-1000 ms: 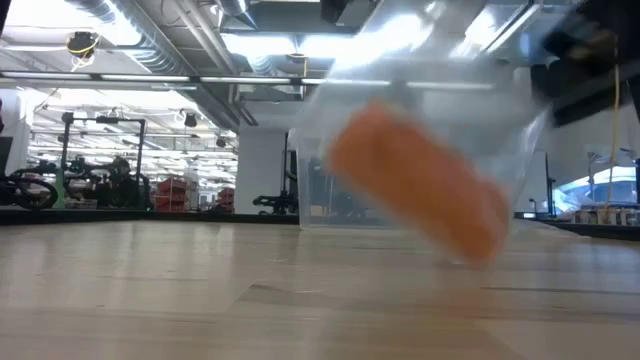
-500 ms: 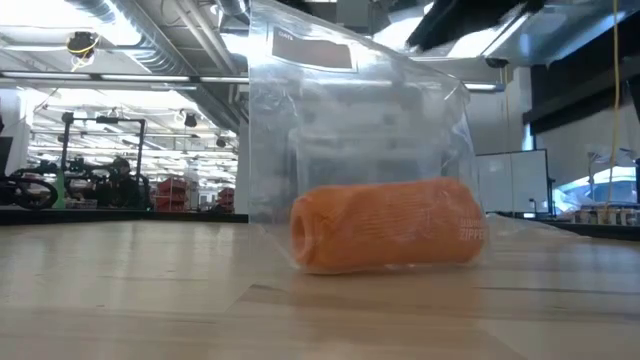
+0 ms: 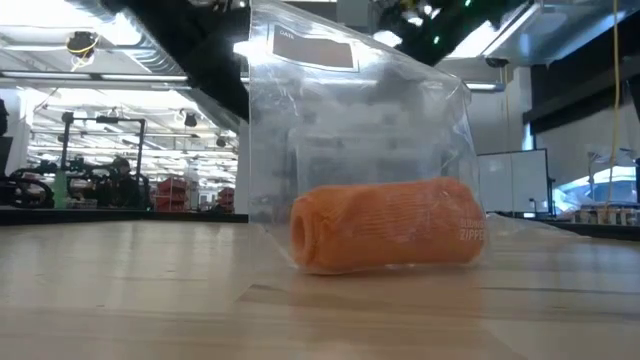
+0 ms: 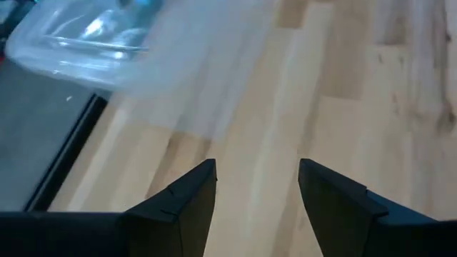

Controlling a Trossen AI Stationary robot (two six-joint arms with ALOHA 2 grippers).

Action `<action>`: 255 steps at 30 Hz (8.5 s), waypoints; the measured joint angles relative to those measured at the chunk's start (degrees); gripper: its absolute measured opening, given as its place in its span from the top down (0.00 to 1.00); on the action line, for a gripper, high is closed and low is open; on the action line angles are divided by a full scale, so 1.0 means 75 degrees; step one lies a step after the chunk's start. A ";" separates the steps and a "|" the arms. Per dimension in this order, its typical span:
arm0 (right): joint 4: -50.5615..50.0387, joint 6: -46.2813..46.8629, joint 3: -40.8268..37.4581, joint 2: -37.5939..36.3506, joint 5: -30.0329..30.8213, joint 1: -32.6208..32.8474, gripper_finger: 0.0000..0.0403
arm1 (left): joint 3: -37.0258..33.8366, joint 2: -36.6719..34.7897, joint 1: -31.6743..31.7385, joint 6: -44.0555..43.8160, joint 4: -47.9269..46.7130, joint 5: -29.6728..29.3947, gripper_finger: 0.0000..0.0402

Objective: Roll bandage
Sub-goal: Open the transparent bin, then put the transparent zip bag with the orange bandage into the transparent bin

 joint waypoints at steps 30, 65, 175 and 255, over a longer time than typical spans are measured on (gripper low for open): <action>0.0822 -0.0709 -0.0003 0.0729 -0.1092 -0.1162 0.89 | -0.1530 -0.0493 0.0460 -0.0042 0.2320 0.0112 0.52; -0.4350 1.0272 -0.1597 -0.0280 0.2667 0.7637 0.89 | -0.1527 -0.0487 -0.0246 -0.1208 0.2037 0.0100 0.52; 0.2643 0.1010 -0.0117 0.3437 0.3095 0.6357 0.36 | -0.1492 0.0895 -0.0973 -0.2213 0.3677 0.3316 0.52; 0.2981 0.8295 -0.1286 0.1245 0.0889 0.5264 0.81 | -0.1489 0.1711 -0.1160 -0.1023 0.7830 0.3104 0.99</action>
